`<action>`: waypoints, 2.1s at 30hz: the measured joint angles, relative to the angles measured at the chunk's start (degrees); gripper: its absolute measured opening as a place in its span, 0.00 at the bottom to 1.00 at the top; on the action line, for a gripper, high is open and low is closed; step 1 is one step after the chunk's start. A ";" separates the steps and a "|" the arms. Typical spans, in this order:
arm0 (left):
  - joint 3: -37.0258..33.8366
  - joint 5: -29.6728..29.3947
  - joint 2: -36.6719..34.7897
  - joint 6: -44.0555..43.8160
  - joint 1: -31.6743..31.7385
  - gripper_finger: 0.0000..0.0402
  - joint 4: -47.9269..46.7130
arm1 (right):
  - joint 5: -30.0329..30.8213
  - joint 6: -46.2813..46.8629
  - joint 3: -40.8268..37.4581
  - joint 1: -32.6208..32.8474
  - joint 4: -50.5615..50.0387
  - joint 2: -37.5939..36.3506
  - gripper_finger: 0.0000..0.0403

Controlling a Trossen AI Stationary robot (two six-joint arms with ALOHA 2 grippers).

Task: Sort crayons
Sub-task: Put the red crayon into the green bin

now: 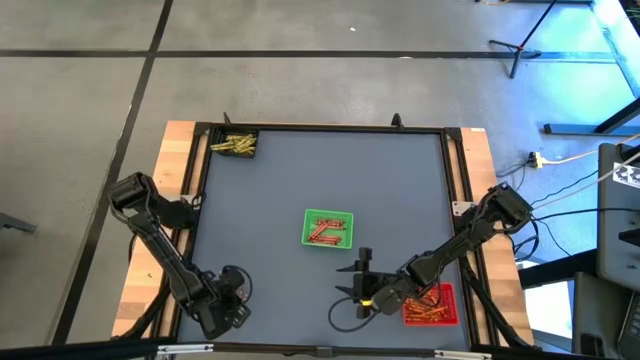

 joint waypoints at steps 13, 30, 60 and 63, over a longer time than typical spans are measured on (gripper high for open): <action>-0.04 -0.18 3.50 -0.24 -0.02 0.26 -0.45 | 0.00 -0.02 0.00 0.00 0.00 0.00 0.51; 0.07 -0.84 3.62 4.85 -0.18 0.03 -2.14 | 0.00 0.40 0.02 0.00 0.02 0.00 0.51; -3.52 -33.25 -3.65 78.74 12.65 0.03 46.77 | -14.40 -6.78 0.11 -5.27 21.29 3.34 0.67; -5.32 -31.79 -3.65 83.88 14.12 0.03 54.29 | -14.97 -7.62 0.11 -5.80 26.81 5.67 0.65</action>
